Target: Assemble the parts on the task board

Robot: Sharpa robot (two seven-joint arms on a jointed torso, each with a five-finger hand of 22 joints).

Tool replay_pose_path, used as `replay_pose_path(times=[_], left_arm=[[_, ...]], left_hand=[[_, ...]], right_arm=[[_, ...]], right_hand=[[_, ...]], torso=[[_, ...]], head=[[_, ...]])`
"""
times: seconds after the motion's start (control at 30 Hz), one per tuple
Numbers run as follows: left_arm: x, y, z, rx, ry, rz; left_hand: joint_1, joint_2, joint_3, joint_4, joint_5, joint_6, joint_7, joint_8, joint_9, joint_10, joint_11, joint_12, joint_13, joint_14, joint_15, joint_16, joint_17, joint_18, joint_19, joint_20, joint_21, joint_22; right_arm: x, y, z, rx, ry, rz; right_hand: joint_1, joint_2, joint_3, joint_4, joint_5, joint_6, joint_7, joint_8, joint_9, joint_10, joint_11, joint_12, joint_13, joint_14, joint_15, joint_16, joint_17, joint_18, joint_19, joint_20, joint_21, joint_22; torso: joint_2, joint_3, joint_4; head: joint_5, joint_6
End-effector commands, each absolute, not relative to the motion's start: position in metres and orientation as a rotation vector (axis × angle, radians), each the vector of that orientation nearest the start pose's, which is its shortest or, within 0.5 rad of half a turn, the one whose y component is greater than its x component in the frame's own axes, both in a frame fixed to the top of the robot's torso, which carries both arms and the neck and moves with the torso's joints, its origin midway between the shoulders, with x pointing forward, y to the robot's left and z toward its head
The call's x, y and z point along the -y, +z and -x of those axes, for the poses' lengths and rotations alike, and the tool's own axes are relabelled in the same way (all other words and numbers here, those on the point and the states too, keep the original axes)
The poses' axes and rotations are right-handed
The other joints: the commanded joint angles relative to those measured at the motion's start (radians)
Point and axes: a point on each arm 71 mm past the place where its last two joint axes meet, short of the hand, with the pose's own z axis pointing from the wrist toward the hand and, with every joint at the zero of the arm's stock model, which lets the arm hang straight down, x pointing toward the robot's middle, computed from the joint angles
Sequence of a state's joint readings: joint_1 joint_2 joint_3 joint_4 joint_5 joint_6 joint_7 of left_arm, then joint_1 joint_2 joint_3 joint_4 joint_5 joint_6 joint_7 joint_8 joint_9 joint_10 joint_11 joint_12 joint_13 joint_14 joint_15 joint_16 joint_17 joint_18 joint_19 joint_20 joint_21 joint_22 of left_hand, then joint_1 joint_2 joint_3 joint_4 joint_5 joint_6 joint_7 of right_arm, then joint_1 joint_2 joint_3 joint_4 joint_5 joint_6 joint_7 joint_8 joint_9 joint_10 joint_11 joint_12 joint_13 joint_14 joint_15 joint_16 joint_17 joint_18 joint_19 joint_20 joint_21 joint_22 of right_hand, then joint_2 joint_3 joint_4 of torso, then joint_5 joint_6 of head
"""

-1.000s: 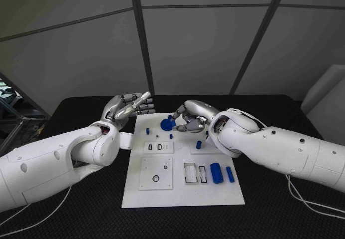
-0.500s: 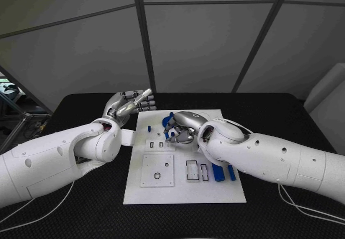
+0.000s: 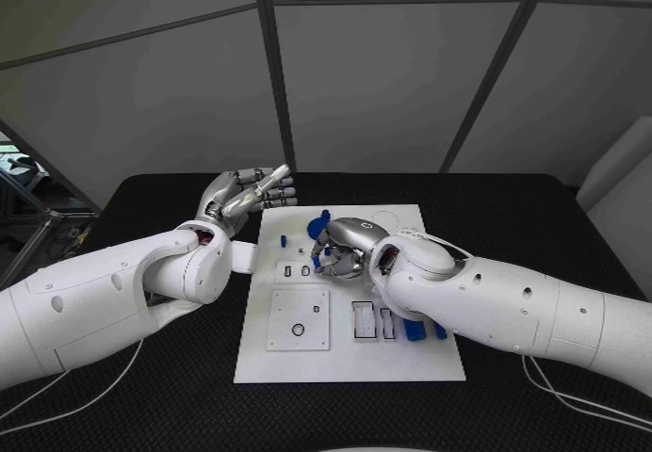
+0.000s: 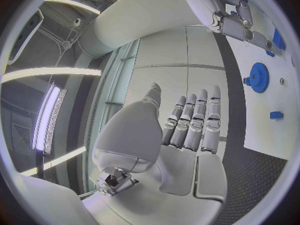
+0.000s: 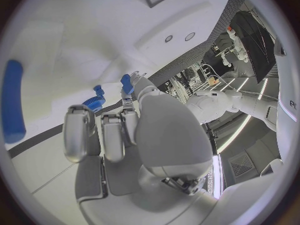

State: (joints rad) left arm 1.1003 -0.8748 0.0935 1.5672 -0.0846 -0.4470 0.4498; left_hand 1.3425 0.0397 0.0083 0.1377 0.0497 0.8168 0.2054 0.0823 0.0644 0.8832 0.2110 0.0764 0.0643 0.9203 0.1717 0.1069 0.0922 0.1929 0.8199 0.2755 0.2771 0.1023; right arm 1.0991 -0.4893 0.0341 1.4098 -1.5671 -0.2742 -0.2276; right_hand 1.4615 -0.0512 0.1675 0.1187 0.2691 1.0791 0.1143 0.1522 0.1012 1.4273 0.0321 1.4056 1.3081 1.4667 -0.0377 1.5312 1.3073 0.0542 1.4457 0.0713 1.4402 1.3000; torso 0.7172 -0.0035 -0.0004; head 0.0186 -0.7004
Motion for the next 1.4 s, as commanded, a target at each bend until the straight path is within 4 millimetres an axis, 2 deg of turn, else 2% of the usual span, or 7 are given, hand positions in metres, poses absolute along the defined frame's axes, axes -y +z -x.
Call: replay_pose_path(times=[0.03, 0.5, 1.4], left_arm=[[-0.221, -0.166, -0.484, -1.237, -1.5, 1.066], [-0.22, -0.166, -0.484, -1.242, -1.505, 1.067], [-0.219, -0.167, -0.484, -1.251, -1.508, 1.071]], left_hand=[[0.006, 0.007, -0.001, -0.004, -0.002, 0.007, 0.046, -0.003, 0.001, 0.003, 0.0, -0.003, 0.0, 0.005, 0.001, -0.005, 0.001, -0.013, -0.006, 0.0, -0.004, -0.001], [0.006, 0.007, -0.001, -0.004, -0.002, 0.007, 0.046, -0.003, 0.001, 0.003, 0.0, -0.003, 0.0, 0.005, 0.001, -0.005, 0.001, -0.013, -0.006, 0.0, -0.004, -0.001], [0.006, 0.007, -0.001, -0.005, -0.002, 0.002, 0.046, -0.005, 0.001, 0.004, 0.0, -0.004, 0.0, 0.004, 0.002, -0.006, 0.001, -0.013, -0.007, 0.0, -0.005, -0.002]], right_arm=[[0.051, -0.208, -0.477, -1.683, 0.749, 0.25], [0.044, -0.21, -0.474, -1.671, 0.774, 0.252], [0.045, -0.221, -0.478, -1.745, 0.743, 0.288]], right_hand=[[-0.008, 0.003, 0.006, 0.001, 0.002, 0.007, -0.001, 0.004, 0.018, 0.003, -0.002, 0.001, 0.056, 0.086, -0.003, 0.0, 0.18, 0.001, 0.0, -0.005, 0.005, 0.002], [-0.01, 0.001, 0.006, 0.0, 0.001, 0.007, -0.002, 0.004, 0.019, 0.004, -0.002, 0.002, 0.057, 0.086, -0.003, 0.0, 0.181, 0.001, 0.0, -0.005, 0.005, 0.001], [-0.029, -0.012, 0.005, 0.0, -0.011, -0.012, 0.005, -0.006, 0.02, -0.006, 0.003, -0.009, 0.046, 0.086, 0.0, -0.002, 0.178, 0.002, -0.003, -0.002, 0.002, -0.004]], torso=[[0.0, 0.0004, -0.0004], [0.0, 0.001, -0.0014], [0.0, 0.0009, -0.0012]], head=[[0.001, -0.001], [0.002, -0.009], [0.001, -0.011]])
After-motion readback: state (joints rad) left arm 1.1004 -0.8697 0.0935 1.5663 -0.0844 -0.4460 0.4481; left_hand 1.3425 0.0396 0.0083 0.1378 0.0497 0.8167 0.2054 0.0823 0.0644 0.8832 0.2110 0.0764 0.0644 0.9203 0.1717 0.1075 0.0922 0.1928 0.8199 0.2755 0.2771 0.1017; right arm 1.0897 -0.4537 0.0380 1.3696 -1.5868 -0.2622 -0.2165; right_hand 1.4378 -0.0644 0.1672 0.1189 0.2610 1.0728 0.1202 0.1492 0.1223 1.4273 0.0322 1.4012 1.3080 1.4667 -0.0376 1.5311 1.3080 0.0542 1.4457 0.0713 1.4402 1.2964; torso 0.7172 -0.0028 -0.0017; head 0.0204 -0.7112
